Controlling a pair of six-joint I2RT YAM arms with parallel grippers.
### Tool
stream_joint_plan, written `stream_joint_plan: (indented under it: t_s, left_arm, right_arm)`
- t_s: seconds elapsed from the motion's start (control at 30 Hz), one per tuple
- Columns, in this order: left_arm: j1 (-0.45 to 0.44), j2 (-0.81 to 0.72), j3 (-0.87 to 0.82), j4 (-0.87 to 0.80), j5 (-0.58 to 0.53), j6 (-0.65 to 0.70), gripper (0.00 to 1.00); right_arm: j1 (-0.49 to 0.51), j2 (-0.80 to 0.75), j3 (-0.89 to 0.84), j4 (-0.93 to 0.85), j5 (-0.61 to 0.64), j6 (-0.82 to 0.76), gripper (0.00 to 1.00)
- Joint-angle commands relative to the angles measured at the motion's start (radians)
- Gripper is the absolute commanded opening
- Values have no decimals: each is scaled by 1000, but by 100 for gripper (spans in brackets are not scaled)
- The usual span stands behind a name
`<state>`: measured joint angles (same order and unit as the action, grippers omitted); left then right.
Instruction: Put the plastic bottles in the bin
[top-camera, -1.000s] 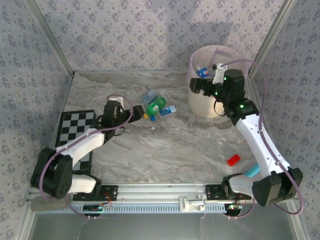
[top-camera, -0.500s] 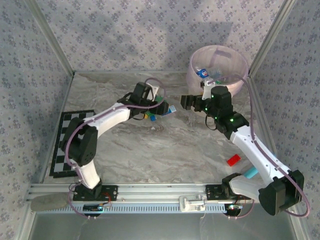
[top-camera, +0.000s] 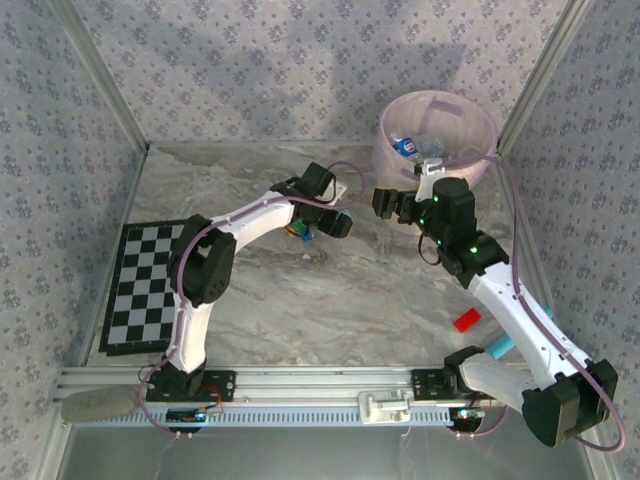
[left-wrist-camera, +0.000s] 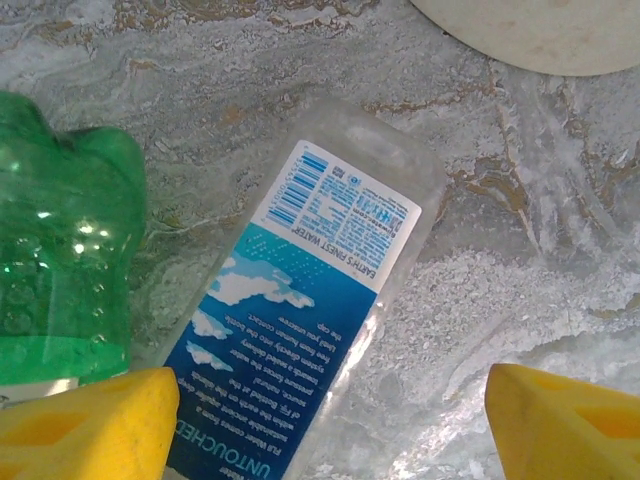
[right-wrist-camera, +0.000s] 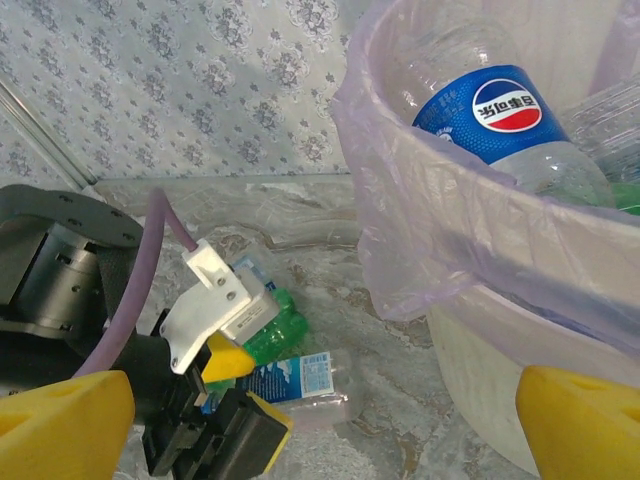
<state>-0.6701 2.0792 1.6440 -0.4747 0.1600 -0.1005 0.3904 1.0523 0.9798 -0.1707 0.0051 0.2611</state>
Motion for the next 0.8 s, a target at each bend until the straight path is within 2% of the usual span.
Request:
stream_joint_plan:
  t_s: [0.0, 0.5, 0.77]
  left_arm:
    - [-17, 32, 39, -80, -17, 39, 81]
    - [-33, 73, 61, -108, -61, 62, 84]
    - [-79, -6, 4, -100, -65, 50, 84]
  right_arm:
    - [-8, -26, -2, -9, 19, -18, 100]
    - [-16, -31, 3, -7, 4, -15, 100]
    - [-18, -41, -3, -5, 9, -10, 100]
